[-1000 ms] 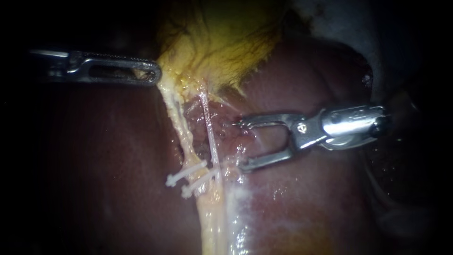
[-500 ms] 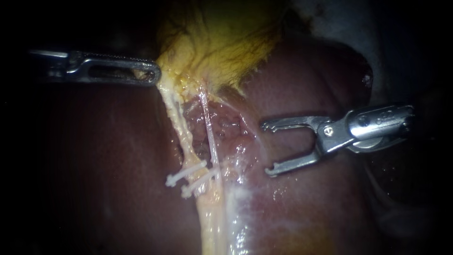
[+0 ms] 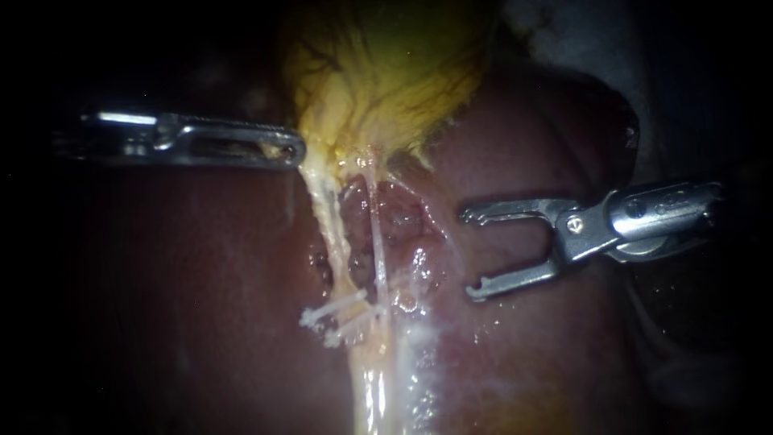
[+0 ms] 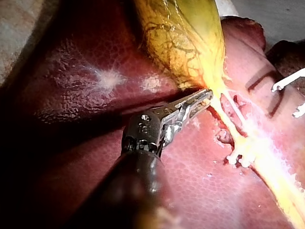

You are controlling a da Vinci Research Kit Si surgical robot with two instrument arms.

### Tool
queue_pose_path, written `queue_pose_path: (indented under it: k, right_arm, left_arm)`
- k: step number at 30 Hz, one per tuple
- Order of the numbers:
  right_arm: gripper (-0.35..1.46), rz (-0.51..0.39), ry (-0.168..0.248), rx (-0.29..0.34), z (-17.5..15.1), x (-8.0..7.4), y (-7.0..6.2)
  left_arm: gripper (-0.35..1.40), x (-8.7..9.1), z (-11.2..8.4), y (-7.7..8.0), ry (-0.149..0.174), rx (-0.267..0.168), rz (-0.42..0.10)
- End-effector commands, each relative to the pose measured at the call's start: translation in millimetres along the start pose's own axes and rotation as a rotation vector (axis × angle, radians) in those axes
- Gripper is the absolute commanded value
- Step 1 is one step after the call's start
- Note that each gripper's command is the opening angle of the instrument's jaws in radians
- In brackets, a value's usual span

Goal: Going back second clip left tube

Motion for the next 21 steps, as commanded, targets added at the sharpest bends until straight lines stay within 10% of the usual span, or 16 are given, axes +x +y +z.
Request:
queue_pose_path:
  k: [1, 21]
  right_arm:
    - [0.60, 0.000, 0.000, 0.000, -0.1, 0.0, 0.0]
    - [0.60, 0.000, 0.000, 0.000, -0.3, -0.1, 0.0]
  left_arm:
    - [-0.35, 0.4, 0.6, 0.0, 0.005, 0.005, 0.001]
    - [-0.35, 0.3, 2.2, 0.9, 0.019, 0.018, 0.001]
